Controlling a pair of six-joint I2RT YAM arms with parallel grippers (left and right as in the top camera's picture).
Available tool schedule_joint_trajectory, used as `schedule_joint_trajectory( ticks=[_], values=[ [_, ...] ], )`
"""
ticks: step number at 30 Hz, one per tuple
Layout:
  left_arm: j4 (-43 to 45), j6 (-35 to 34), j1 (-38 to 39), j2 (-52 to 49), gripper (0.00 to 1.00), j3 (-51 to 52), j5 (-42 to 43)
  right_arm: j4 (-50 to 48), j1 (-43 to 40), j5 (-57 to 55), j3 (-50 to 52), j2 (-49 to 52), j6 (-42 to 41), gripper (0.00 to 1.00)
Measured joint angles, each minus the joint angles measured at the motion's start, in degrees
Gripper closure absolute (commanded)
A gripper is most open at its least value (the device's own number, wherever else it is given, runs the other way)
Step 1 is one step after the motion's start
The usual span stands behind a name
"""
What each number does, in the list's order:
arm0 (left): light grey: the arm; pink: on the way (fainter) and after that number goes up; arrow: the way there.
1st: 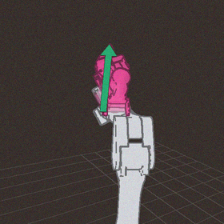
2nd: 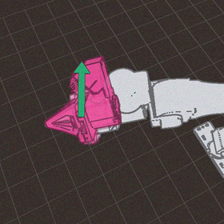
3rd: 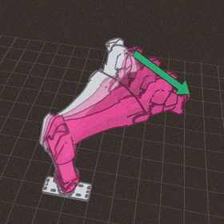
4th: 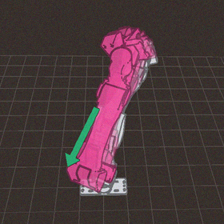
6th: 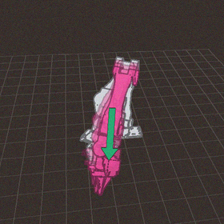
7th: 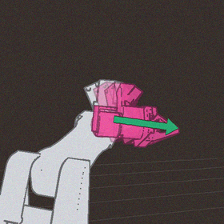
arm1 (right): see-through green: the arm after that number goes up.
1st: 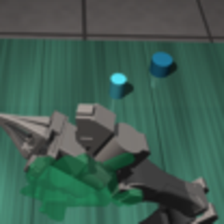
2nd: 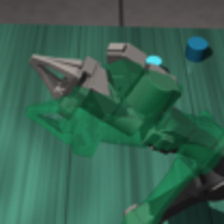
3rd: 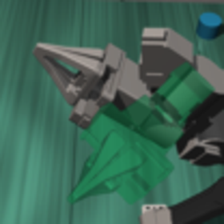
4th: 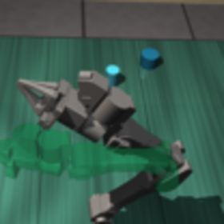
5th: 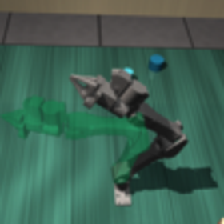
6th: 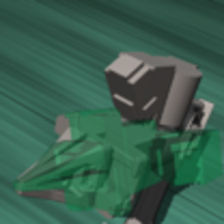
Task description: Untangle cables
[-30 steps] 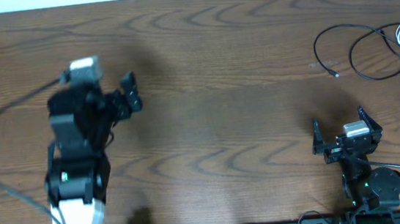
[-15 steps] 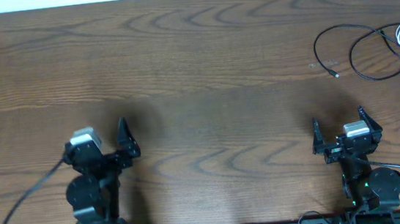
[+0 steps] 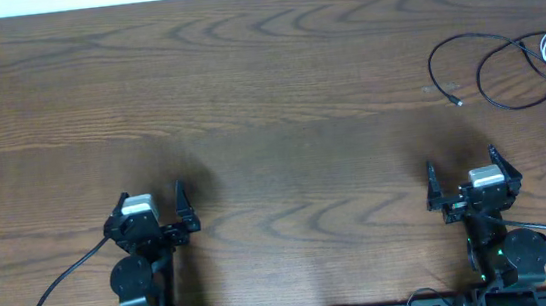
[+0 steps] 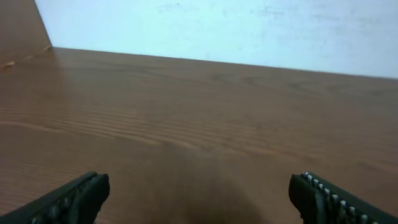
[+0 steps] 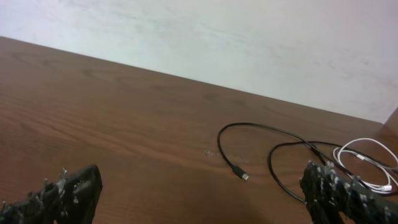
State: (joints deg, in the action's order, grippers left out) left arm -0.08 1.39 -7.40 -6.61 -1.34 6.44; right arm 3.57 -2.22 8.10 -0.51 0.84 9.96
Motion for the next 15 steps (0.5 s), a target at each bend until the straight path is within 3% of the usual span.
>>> schedule_joint_trajectory(
  ticks=[15],
  values=[
    [-1.22, 1.88, 0.00, 5.99, 0.02, 0.33, -0.83, -0.02, 0.00, 0.00, 0.00, 0.00, 0.00, 0.01]
  ],
)
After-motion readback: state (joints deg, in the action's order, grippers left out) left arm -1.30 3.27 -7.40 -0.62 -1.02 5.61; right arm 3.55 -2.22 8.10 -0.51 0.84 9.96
